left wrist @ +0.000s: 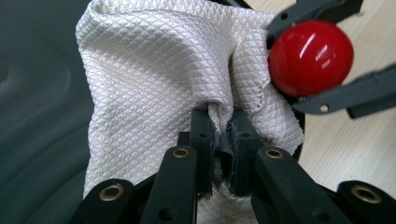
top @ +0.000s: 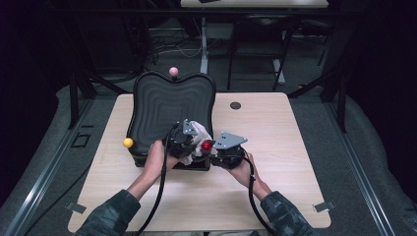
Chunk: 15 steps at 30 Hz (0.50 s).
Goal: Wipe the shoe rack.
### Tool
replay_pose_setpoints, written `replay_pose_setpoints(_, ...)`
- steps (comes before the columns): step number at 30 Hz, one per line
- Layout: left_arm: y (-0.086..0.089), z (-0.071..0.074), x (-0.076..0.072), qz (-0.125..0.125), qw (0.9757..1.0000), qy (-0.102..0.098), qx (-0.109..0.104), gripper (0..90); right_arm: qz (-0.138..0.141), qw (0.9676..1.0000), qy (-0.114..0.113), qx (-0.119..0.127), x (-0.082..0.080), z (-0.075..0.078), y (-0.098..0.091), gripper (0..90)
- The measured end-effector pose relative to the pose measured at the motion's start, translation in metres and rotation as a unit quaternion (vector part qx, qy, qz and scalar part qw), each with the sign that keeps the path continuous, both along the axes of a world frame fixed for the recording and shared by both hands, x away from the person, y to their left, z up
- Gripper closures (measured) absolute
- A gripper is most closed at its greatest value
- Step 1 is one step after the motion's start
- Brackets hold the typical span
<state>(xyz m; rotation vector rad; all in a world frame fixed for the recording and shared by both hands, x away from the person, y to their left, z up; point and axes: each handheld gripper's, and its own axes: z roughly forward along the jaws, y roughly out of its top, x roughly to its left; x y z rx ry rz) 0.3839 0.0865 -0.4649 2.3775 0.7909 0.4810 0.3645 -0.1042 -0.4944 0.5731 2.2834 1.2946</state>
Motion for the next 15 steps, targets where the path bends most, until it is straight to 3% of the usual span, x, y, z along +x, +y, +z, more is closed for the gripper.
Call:
replay_pose_setpoints(8,0.001,0.001,0.000,0.001,1.0000,-0.004,0.005,82.9,0.002,1.0000,0.001,0.001,0.000,0.000,0.000,60.1)
replay_pose_setpoints(15,0.008,0.009,0.011,0.019,0.9997,-0.013,0.006,82.9,0.002,1.0000,0.001,0.001,0.000,0.000,0.000,60.0)
